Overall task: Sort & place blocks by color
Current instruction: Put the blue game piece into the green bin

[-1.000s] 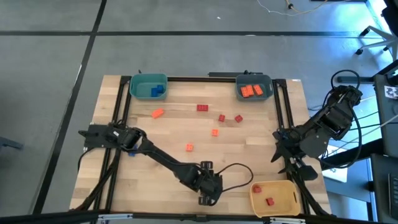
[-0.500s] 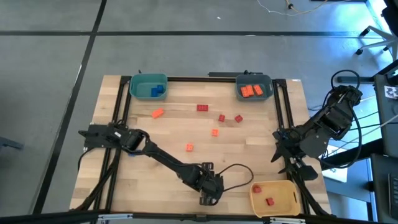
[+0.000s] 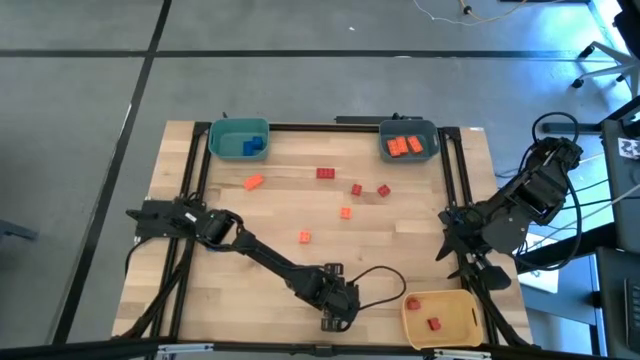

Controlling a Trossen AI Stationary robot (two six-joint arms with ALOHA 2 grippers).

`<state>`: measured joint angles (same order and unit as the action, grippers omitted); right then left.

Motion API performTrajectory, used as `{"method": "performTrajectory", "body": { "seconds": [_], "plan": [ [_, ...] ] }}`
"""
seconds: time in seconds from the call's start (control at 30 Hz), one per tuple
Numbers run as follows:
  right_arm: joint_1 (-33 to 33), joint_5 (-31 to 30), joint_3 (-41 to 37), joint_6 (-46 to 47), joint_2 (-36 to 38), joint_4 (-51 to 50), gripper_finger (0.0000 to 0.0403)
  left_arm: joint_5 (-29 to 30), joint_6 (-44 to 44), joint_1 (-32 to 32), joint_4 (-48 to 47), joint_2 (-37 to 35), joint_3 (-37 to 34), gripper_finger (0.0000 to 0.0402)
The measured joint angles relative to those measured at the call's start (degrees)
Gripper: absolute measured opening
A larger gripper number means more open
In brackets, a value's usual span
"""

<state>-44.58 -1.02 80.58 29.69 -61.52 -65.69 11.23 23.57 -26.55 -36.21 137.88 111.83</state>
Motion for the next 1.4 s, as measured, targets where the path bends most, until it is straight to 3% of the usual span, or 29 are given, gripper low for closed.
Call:
{"method": "performTrajectory", "body": {
  "seconds": [0.13, 0.33, 0.73, 1.03, 1.4],
  "plan": [
    [0.0, 0.0, 0.0, 0.0, 0.0, 0.0, 0.0218, 0.0, -0.1, 0.0, -0.2, 0.0, 0.0, 0.0161],
    [0.0, 0.0, 0.0, 0.0, 0.0, 0.0, 0.0218, 0.2, 1.5, 0.0, -0.4, 0.0, 0.0, 0.0081],
    [0.0, 0.2, 0.0, 0.0, 0.0, 0.1, 0.0218, -1.2, 8.8, 2.4, -1.9, -2.6, -0.3, 0.008],
    [0.0, 0.7, 0.0, -0.2, 0.0, 0.1, 0.0218, 9.0, 14.0, 5.4, -9.5, -11.2, -0.2, 0.008],
    [0.0, 1.1, 0.0, -2.2, 0.0, 0.1, 0.0218, 20.0, 24.9, 13.1, -27.5, -25.1, -0.1, 0.008]
  ]
}}
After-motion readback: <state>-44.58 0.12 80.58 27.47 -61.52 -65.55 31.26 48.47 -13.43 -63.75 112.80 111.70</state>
